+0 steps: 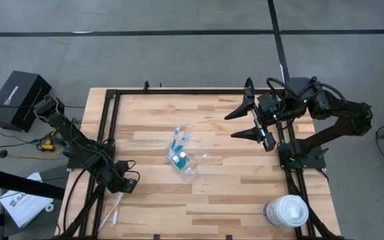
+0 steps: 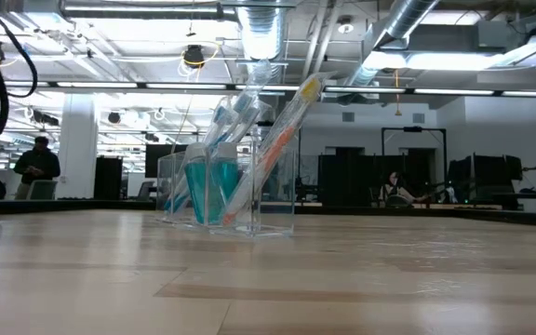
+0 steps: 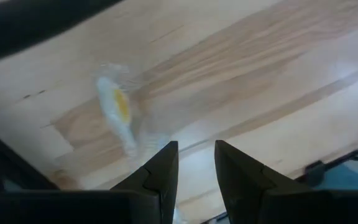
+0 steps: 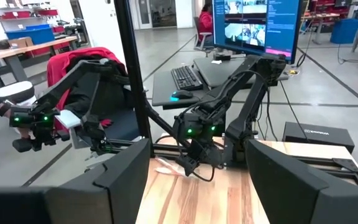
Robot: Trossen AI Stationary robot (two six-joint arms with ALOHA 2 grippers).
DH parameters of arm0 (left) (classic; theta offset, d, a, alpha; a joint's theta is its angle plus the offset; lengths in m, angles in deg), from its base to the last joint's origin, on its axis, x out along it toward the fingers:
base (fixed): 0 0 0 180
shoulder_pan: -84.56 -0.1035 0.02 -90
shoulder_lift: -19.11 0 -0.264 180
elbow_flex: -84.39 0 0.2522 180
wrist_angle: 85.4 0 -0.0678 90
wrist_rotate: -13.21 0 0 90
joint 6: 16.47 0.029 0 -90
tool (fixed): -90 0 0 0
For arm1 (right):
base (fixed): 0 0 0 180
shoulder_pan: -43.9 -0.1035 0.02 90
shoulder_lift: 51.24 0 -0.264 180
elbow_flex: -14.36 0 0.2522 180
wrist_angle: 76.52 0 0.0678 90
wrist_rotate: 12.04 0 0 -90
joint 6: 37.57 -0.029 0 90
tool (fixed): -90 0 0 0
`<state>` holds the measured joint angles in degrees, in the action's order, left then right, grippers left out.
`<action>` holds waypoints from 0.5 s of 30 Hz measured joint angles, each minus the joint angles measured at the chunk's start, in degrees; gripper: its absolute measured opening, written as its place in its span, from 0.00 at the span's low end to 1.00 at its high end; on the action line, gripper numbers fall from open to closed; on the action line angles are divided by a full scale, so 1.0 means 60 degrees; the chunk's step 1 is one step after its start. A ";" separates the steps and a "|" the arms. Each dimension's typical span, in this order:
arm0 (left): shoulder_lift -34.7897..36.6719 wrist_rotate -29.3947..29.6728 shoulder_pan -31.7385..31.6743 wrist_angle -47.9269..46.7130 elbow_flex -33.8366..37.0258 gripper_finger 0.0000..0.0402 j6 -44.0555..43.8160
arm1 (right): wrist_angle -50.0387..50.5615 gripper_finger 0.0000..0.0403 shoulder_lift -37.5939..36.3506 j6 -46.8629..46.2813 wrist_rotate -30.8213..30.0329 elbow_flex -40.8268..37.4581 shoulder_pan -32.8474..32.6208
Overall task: Pick & Place toothbrushing station
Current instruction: Put the left orange toothbrush into the transparent organizer
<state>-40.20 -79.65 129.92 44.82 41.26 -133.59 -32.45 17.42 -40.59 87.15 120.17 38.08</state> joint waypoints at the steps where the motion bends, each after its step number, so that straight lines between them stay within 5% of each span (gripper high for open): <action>1: 0.0101 0.0092 -0.0018 0.0001 -0.0021 0.25 -0.0007 | -0.0037 0.63 0.0000 -0.0001 0.0000 0.0000 0.0000; 15: 0.1015 0.0230 -0.0018 -0.1252 -0.0120 0.25 0.0014 | -0.0162 0.63 0.0000 -0.0001 0.0000 0.0000 0.0000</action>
<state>-34.11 -78.27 129.81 37.31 40.54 -133.51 -33.42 17.42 -40.60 87.15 120.17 38.08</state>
